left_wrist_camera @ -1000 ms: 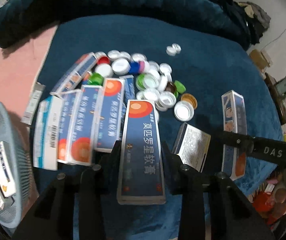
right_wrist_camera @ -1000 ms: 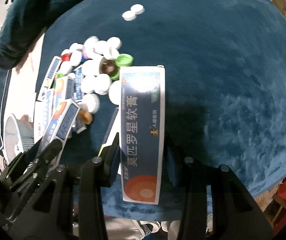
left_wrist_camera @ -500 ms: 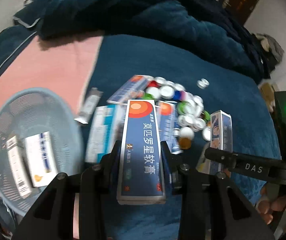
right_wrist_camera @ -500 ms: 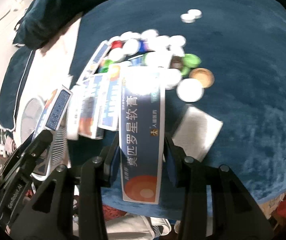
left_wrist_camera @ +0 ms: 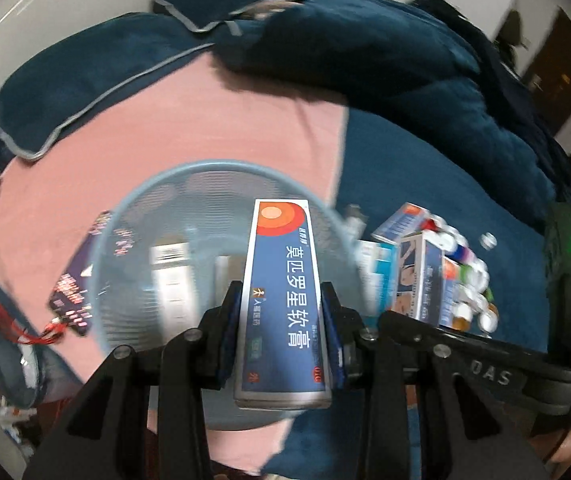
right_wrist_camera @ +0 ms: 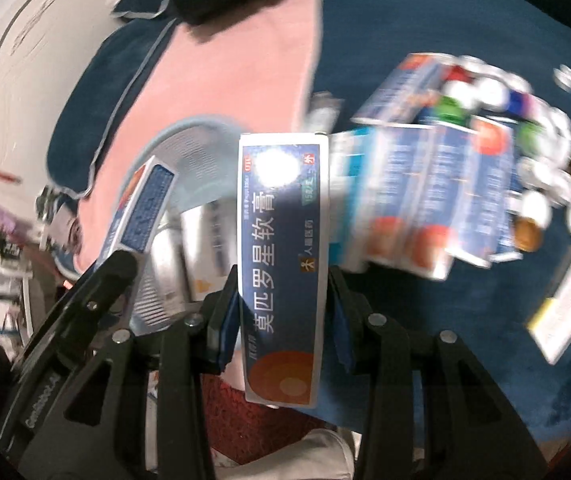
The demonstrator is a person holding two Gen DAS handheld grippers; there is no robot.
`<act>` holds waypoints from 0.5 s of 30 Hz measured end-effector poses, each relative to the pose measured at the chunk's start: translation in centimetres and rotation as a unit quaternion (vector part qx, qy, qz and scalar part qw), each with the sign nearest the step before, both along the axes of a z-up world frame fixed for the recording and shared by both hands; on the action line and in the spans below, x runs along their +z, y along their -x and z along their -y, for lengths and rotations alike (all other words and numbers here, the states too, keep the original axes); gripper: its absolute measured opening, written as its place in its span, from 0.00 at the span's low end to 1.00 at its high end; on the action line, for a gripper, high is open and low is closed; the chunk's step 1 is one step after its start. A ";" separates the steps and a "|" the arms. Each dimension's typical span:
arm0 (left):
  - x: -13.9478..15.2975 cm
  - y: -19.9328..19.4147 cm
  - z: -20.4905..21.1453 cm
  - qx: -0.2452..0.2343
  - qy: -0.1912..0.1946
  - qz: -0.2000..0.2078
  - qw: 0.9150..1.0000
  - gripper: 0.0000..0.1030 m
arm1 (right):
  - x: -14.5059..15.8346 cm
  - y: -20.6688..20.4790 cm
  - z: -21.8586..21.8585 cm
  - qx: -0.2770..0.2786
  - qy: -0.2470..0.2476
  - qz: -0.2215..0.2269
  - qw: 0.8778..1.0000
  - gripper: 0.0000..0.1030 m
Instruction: Organize objects
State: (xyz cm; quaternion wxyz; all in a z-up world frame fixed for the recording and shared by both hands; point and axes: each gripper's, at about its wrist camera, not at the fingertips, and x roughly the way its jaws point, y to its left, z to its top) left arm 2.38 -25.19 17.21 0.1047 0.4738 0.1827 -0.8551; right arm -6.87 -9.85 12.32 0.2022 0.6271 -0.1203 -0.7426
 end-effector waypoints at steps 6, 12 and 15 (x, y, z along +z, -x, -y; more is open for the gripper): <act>-0.9 -2.4 5.1 0.063 -0.005 0.003 0.998 0.37 | -0.3 0.2 4.0 0.031 0.010 -0.009 0.999 0.39; -2.0 -3.3 7.1 0.086 0.001 0.020 0.996 0.37 | -1.2 0.5 6.3 0.044 0.012 -0.004 0.999 0.39; -2.7 -3.0 6.9 0.081 0.006 0.030 0.996 0.37 | -1.5 0.3 7.1 0.055 0.002 -0.007 0.998 0.39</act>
